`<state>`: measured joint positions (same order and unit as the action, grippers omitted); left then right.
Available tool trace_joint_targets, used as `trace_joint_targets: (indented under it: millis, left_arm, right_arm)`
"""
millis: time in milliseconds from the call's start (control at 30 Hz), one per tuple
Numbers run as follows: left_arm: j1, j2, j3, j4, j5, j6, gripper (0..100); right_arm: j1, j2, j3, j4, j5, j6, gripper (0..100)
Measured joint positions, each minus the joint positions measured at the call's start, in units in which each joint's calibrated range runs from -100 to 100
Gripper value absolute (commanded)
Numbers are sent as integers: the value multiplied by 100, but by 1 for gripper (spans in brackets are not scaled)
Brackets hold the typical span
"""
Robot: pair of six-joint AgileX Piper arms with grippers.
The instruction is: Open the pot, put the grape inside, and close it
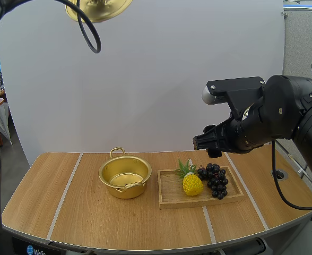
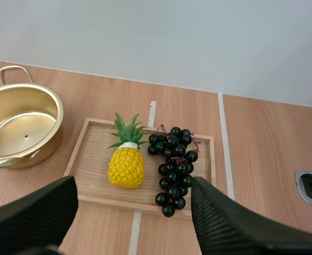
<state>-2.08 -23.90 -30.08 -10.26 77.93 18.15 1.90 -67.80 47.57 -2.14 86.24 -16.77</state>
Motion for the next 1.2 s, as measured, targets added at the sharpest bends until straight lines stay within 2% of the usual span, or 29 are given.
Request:
trace_joint_targets:
  millis: [200, 800, 933, 1200]
  left_arm:
    - [0, 0, -77, 24, -760, -19, 0]
    - [0, 0, -81, 24, -840, -38, 0]
    - [0, 0, -81, 24, -840, -38, 0]
    - [0, 0, -81, 24, -840, -38, 0]
  right_arm:
    - [0, 166, 0, -63, -219, 72, 100]
    - [-8, 2380, 0, -304, -1514, 241, 100]
    - [-16, 2486, 0, -304, -1572, 228, 100]
    - [-311, 2666, 0, -292, -1856, -19, 100]
